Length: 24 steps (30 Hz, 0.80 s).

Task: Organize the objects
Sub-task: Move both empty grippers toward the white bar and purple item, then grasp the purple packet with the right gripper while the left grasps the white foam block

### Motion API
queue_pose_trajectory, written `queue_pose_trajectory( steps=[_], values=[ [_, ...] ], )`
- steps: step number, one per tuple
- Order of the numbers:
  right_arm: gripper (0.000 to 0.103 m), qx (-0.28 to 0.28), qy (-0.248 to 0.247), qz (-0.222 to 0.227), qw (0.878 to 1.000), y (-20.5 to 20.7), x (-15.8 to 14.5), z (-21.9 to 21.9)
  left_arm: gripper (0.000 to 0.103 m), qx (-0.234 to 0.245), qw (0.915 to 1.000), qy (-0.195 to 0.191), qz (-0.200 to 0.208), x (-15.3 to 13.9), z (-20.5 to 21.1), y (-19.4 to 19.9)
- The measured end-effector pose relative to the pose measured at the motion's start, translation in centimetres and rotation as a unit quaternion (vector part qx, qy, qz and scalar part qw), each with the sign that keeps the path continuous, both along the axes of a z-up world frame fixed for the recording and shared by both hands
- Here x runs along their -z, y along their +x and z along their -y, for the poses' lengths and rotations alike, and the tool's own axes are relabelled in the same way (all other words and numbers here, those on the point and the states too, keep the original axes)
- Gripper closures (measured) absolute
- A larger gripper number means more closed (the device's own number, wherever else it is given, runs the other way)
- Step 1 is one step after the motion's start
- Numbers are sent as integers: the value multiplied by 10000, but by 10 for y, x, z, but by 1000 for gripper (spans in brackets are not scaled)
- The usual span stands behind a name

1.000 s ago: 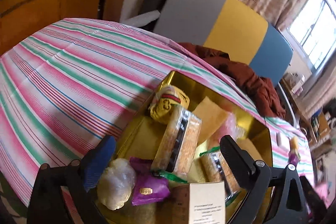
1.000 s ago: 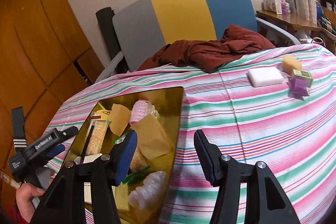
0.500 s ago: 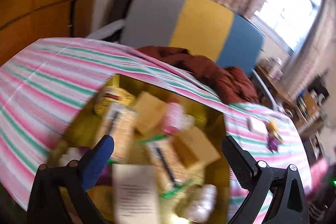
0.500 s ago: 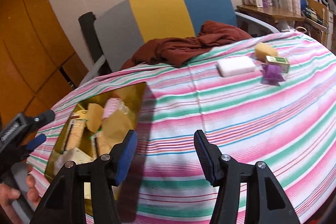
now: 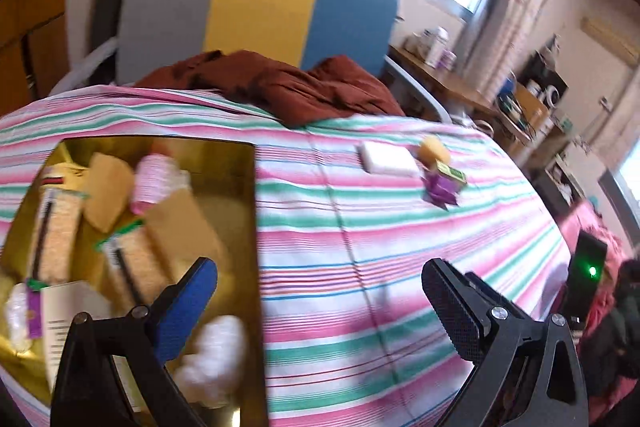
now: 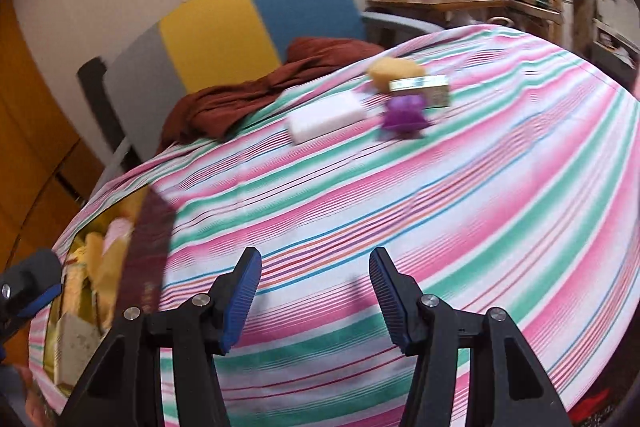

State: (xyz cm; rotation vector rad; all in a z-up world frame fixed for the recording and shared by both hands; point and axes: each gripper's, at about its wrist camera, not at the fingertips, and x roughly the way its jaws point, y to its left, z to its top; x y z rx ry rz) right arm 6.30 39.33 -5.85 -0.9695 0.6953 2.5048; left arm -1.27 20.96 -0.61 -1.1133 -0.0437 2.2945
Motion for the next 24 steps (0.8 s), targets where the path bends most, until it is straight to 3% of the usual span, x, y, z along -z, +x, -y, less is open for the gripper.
queue_pose_trajectory(
  steps=[8, 14, 17, 21, 24],
  values=[
    [46, 558, 123, 47, 9984, -11, 8, -67, 0, 369, 9986, -360, 77, 14, -39, 6],
    [46, 781, 135, -26, 9968, -71, 0, -125, 0, 358, 9980, -516, 87, 14, -49, -1],
    [46, 741, 261, 274, 9965, -98, 9, -137, 0, 356, 9975, -604, 56, 12, -56, -11],
    [63, 597, 259, 374, 9972, -109, 24, -143, 0, 380, 9967, -714, -46, 11, -71, -27],
    [67, 461, 446, 393, 9972, -110, 27, -142, 0, 482, 9947, -894, -171, 13, -89, -45]
  ],
)
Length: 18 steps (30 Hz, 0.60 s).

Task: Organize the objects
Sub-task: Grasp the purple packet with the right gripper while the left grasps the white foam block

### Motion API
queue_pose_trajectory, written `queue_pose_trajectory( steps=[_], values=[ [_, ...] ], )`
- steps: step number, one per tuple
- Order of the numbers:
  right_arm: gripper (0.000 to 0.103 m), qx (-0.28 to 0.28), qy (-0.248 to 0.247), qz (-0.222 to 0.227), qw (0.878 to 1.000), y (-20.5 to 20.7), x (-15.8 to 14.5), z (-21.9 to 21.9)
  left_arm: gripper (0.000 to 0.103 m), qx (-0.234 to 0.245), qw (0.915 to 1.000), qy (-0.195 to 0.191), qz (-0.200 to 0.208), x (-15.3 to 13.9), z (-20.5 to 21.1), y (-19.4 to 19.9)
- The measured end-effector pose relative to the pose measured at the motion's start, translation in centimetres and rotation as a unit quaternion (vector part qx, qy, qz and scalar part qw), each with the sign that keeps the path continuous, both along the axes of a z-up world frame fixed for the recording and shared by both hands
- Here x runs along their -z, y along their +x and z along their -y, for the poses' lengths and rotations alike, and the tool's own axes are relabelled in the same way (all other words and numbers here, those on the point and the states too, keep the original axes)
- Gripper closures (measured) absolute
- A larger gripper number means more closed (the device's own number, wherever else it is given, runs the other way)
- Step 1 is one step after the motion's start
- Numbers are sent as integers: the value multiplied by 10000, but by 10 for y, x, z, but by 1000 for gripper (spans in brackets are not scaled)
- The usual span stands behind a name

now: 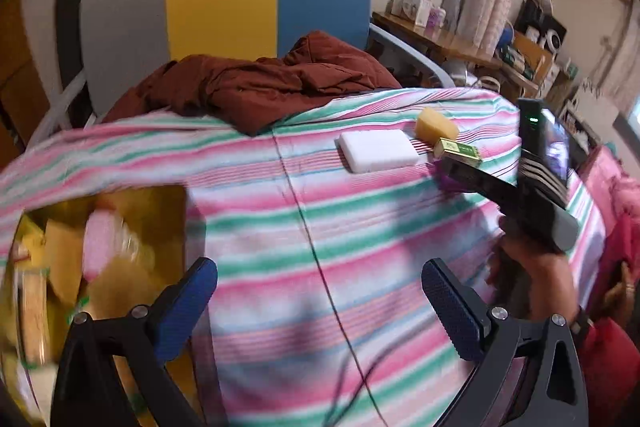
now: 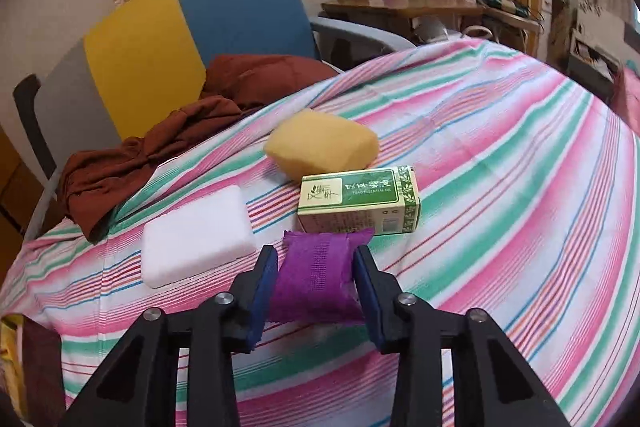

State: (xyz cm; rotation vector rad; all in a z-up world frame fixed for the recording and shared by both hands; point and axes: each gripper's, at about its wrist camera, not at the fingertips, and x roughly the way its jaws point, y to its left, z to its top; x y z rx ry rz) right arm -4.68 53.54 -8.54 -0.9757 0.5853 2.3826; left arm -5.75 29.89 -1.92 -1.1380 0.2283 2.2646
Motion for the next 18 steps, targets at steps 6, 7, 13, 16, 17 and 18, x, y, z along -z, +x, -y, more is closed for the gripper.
queue_pose_trajectory(
  steps=[6, 7, 13, 16, 17, 18],
  values=[
    [68, -155, -52, -124, 9998, 37, -1, 4, 0, 438, 9986, -51, 307, 18, -45, -41],
    [68, -133, -75, -156, 9998, 42, -1, 3, 0, 592, 9975, -50, 372, 22, -53, -47],
    [67, 208, -310, -493, 9981, 85, 0, 5, 0, 1336, 9893, -466, 356, 39, -103, -66],
    [67, 281, -265, -545, 9978, 86, 2, 8, 0, 1699, 9831, -679, 12, 42, -124, -68],
    [67, 299, -227, -541, 9978, 86, 2, 9, 0, 1777, 9813, -744, -65, 44, -131, -70],
    [67, 319, -172, -535, 9979, 85, 2, 12, 0, 1853, 9793, -807, -106, 46, -138, -73]
  ],
)
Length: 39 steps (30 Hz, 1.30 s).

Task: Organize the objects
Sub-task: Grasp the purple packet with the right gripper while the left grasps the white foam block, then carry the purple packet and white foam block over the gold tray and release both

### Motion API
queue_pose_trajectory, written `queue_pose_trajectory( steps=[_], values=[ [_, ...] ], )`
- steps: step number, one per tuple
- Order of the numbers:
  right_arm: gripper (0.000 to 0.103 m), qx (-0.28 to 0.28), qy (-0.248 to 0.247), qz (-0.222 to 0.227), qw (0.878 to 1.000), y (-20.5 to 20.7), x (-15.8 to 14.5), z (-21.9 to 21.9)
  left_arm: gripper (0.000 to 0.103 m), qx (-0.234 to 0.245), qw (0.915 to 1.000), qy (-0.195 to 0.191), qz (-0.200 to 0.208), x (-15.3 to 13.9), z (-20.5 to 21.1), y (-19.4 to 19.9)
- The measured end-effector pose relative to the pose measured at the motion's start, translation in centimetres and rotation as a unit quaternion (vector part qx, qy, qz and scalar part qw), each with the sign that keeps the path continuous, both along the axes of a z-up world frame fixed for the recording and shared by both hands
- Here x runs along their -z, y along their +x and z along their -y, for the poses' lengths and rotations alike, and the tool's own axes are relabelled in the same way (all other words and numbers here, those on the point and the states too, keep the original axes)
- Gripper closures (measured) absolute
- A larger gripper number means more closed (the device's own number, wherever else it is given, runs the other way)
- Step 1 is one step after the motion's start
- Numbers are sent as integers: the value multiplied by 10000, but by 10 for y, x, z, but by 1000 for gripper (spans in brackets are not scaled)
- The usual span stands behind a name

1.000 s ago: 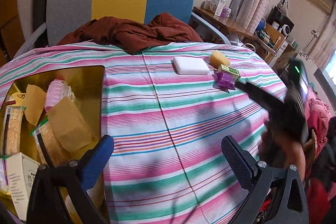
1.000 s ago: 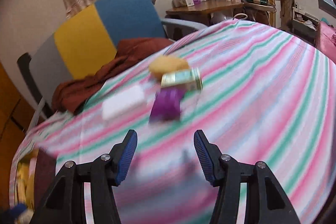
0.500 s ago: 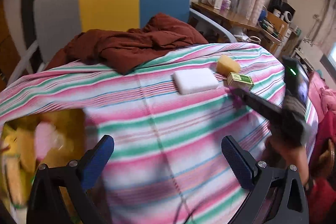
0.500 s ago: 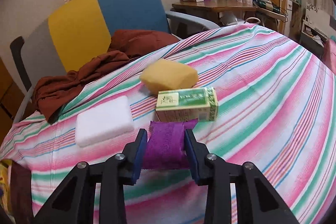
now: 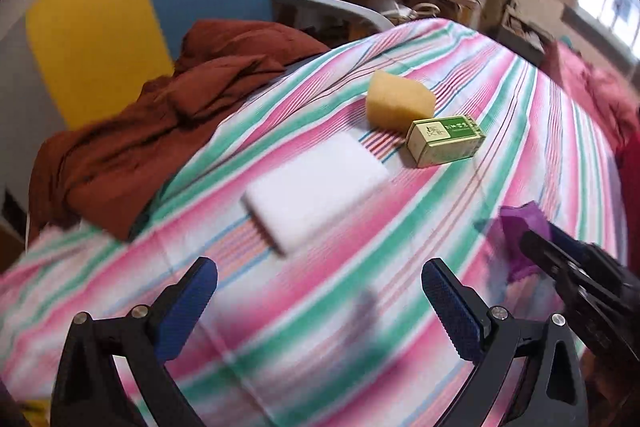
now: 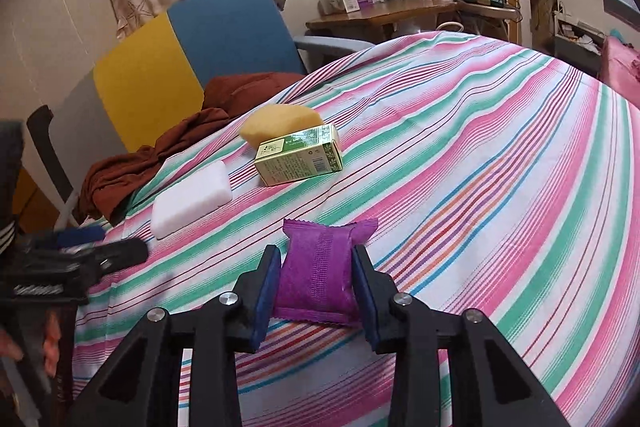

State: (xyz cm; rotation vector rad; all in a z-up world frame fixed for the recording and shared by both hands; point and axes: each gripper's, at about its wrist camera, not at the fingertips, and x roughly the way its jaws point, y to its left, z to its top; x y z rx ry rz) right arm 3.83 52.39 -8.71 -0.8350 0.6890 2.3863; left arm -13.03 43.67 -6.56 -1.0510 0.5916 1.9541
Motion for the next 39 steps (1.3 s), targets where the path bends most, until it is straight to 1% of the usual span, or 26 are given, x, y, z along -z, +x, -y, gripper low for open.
queue_pose_trajectory(
  steps=[4, 6, 9, 10, 12, 14, 18, 19, 20, 22, 24, 25, 26, 28, 29, 30, 31, 32, 34, 37, 39],
  values=[
    [67, 46, 113, 10, 9999, 0, 0, 3, 0, 233, 9995, -189, -86, 8, -23, -17],
    [67, 75, 82, -35, 9999, 4, 0, 1, 0, 353, 9989, -295, -115, 15, -35, -26],
    [67, 139, 5, -110, 9998, 9, 2, -2, 0, 391, 9983, -424, -59, 26, -48, -40],
    [67, 156, -13, -132, 9998, 10, 2, -3, 0, 406, 9980, -488, 40, 31, -51, -43],
    [67, 182, -55, -166, 9997, 11, 4, -4, 0, 480, 9966, -537, 403, 41, -50, -46],
    [67, 206, -109, -180, 9996, 11, 5, -6, 0, 625, 9960, -331, 553, 38, -44, -40],
    [67, 277, -192, -237, 9992, 15, 7, -8, 0, 952, 9875, -15, 1254, 31, -28, -26],
    [67, 298, -205, -253, 9990, 16, 7, -9, 0, 990, 9855, 33, 1377, 29, -24, -23],
    [67, 319, -223, -272, 9989, 16, 7, -10, 1, 1009, 9850, 98, 1397, 26, -21, -20],
    [67, 350, -250, -292, 9986, 17, 8, -11, 1, 908, 9898, 182, 1083, 18, -18, -18],
    [67, 343, -250, -281, 9987, 17, 8, -11, 1, 743, 9947, 232, 670, 11, -22, -18],
    [67, 341, -240, -275, 9988, 16, 8, -11, 1, 657, 9960, 237, 563, 10, -25, -20],
    [67, 342, -235, -272, 9988, 17, 8, -11, 1, 576, 9969, 194, 500, 11, -30, -21],
    [67, 342, -246, -279, 9987, 16, 8, -11, 2, 496, 9982, -48, 335, 19, -43, -19],
    [67, 342, -250, -283, 9987, 16, 9, -11, 11, 471, 9984, -189, 233, 25, -49, -17],
    [67, 346, -249, -281, 9987, 16, 9, -11, 18, 477, 9982, -263, 236, 32, -54, -14],
    [67, 345, -247, -277, 9987, 16, 9, -11, 22, 464, 9982, -286, 264, 36, -56, -14],
    [67, 346, -243, -273, 9987, 16, 9, -11, 29, 381, 9990, -129, 184, 35, -55, -12],
    [67, 360, -234, -278, 9987, 17, 8, -11, 34, 164, 9997, 62, 142, 35, -50, -11],
    [67, 370, -221, -273, 9987, 17, 9, -10, 40, -80, 9992, 387, -112, 36, -37, -4],
    [67, 370, -202, -261, 9988, 17, 9, -10, 43, -211, 9985, 447, -255, 35, -30, 0]
  ],
)
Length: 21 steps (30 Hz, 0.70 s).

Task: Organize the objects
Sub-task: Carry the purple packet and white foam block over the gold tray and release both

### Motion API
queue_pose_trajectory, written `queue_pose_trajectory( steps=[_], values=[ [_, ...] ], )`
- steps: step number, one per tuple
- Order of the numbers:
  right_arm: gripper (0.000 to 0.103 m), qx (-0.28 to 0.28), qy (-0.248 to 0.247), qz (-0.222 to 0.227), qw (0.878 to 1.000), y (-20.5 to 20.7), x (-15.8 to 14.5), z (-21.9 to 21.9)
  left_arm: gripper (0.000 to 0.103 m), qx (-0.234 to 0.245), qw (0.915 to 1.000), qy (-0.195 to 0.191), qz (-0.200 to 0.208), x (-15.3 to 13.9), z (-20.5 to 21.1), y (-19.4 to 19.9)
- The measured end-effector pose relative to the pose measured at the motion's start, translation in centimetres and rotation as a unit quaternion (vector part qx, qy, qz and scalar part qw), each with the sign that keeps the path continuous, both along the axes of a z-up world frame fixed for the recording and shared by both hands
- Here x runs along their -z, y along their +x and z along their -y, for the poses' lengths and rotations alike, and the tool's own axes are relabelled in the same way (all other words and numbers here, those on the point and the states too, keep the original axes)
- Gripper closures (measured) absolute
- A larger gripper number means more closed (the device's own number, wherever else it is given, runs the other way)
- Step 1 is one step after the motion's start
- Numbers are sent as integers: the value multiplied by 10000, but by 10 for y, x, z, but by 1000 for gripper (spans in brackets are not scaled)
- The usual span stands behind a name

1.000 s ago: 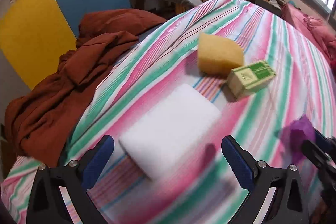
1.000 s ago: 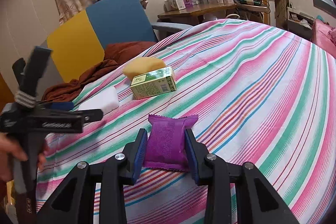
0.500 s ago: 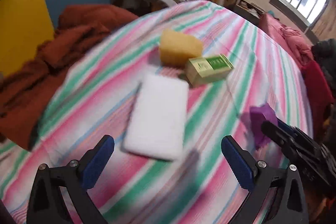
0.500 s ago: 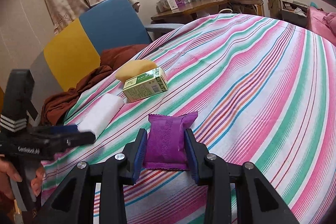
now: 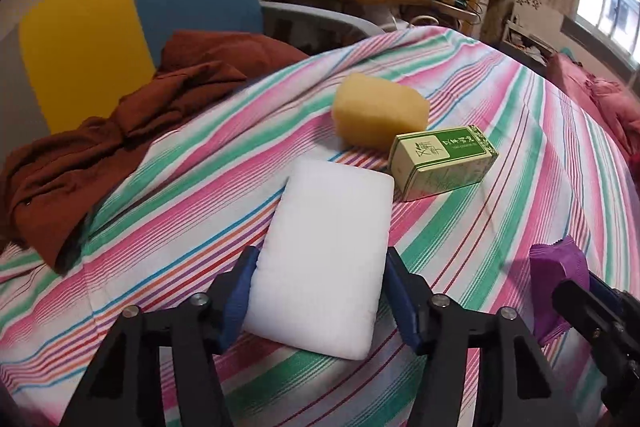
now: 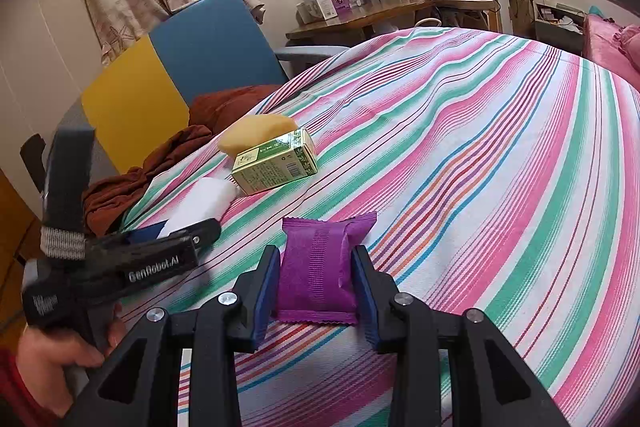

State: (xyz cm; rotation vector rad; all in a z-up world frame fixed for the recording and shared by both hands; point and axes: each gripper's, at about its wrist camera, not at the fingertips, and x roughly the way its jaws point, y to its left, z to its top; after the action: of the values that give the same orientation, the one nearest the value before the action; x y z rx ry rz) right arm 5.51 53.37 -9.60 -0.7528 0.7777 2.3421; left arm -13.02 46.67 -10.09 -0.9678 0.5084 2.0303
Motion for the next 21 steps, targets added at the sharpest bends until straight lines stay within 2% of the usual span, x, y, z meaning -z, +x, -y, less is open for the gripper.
queue_pose_trajectory(
  steps=[10, 14, 18, 21],
  values=[
    [68, 100, 118, 18, 9999, 4, -4, 2, 44, -385, 9985, 144, -368, -3, 14, 34],
    [69, 6, 212, 58, 9998, 8, -7, 12, 44, -435, 9973, 257, -531, -14, 35, 62],
    [69, -129, 352, 72, 9993, 15, -12, 26, 44, -545, 9965, 372, -503, -18, 54, 76],
    [69, -178, 271, 131, 9994, 22, -11, 33, 44, -666, 9956, 456, -470, -20, 68, 87]
  ],
)
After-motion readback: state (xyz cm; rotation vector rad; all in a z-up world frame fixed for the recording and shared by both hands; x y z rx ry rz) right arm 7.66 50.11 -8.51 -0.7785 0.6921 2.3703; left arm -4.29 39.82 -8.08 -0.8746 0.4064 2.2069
